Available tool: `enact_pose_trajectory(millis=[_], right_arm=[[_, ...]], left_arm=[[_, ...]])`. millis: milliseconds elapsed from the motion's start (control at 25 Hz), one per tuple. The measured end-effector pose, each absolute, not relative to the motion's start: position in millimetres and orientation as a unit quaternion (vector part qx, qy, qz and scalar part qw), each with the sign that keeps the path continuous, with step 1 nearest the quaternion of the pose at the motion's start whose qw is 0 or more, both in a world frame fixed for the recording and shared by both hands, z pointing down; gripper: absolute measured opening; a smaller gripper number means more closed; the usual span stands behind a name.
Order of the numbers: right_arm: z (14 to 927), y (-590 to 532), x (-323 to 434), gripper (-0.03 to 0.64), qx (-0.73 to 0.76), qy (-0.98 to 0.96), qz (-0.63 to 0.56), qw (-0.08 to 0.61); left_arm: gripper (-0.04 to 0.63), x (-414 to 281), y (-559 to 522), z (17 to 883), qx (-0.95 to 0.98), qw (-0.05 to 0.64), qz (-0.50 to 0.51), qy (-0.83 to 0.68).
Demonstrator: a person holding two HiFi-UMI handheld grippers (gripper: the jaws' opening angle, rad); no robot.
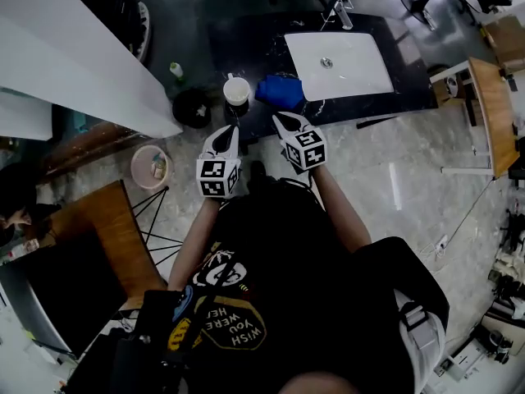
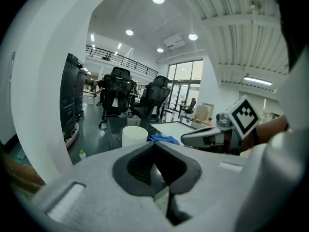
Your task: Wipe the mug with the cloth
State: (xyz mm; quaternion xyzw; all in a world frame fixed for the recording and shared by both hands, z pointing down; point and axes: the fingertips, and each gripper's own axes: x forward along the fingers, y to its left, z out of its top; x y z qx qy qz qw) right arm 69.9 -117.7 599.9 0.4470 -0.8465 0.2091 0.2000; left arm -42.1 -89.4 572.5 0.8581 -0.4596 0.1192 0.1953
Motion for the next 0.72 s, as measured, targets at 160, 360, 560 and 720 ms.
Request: enact_pose_trajectory(millis=[160,360,560,720], right_arm=[[606.4,-147.0,78.1,0.019,0.424,-0.860,0.186,0.215],[624.2,-175.1,85.5,0.163,0.396,-0.865,0.190,0.245],[640.5,-205.3,94.7,0.263,0.413,-0.848,0.191,0.272],[666.5,-213.4,90.4,0.276,0.404,-0.834,0.193,0.322]], left_arm=[[0.003,-43.3,-109.7,577.3,0.844,0.205,0.113,-0.483],[0.004,-55.8,-130.1,566.1,0.818,0.211,0.086,-0.528],[0.003,-59.7,-151.5,563.2,0.809,0.207,0.088,-0.542],[0.003,-63.0,-163.6,569.2,0.810,0.207,0.100,-0.540]])
